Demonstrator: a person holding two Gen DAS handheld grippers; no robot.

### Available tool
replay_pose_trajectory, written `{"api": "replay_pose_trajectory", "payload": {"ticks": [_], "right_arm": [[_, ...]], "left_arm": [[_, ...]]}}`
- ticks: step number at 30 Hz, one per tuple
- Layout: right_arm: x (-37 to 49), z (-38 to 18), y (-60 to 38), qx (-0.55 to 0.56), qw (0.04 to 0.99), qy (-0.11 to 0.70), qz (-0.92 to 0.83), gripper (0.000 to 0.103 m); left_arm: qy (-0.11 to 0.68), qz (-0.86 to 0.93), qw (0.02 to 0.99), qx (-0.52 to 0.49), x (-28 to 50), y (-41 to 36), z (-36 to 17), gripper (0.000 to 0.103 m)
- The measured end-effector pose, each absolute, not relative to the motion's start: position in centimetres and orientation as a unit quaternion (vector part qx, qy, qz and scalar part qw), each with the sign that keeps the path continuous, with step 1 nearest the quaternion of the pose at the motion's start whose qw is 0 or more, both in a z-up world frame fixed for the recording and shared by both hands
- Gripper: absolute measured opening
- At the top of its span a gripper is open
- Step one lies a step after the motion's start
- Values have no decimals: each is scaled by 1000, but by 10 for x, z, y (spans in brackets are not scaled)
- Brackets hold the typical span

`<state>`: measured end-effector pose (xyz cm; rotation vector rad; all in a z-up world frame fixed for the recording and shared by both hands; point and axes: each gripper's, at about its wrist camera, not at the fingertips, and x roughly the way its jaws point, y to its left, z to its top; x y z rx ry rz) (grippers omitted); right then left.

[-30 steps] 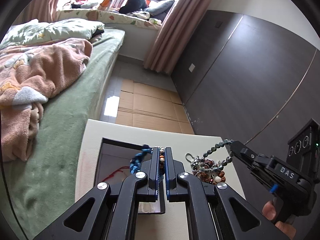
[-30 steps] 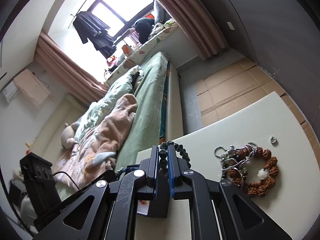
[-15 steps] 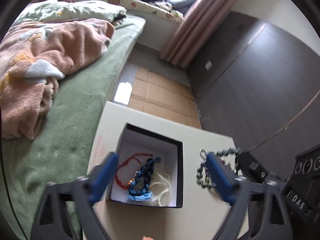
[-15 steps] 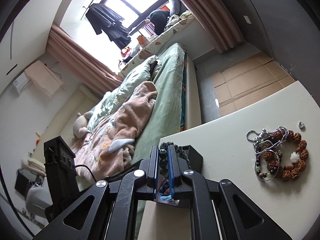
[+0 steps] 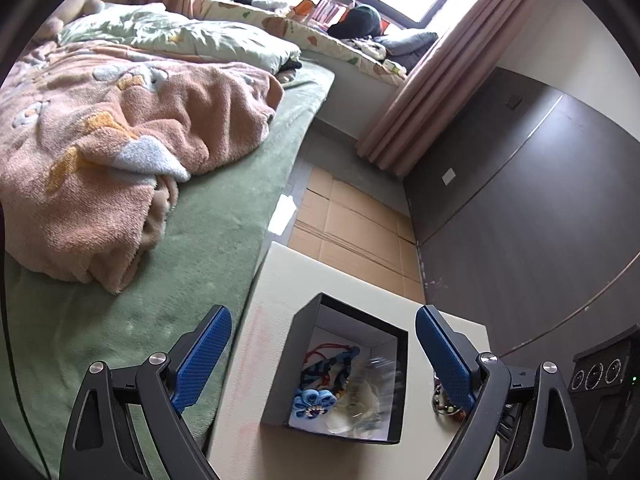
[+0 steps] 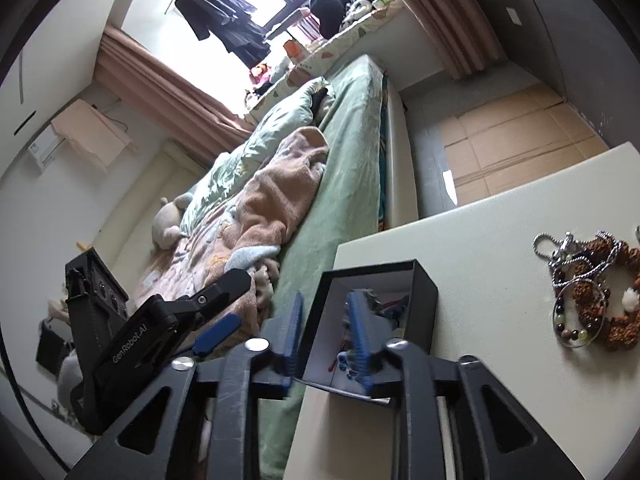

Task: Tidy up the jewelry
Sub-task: 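Open both tools over the black box to release the blue bracelet and beaded chain, then move both tools back over the remaining bead and bangle pile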

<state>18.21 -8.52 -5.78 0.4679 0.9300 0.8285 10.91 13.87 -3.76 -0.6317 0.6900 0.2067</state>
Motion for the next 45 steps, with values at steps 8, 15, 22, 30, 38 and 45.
{"api": "replay_pose_trajectory", "payload": {"ticks": [8,15,22,30,38,45], "right_arm": [[184,-56,-108,230,790,428,373,51],[189,-55,-145,243,799,428,345,70],[195,-60,-187,250,812,441,288,75],[209,-84,-232,278,810,477,198,75],[216,-98,-263,305,796,504,140,75],[216,-99,-288,332,790,501,121,75]], "left_arm": [[326,118,892,-291,109,135,-34,93],[338,83,895,-279,115,118,-35,93],[357,50,899,-248,124,90,-35,93],[362,2,909,-207,136,42,-31,88],[392,-49,905,-159,152,-15,-43,82],[415,-53,900,-123,170,-45,-57,71]]}}
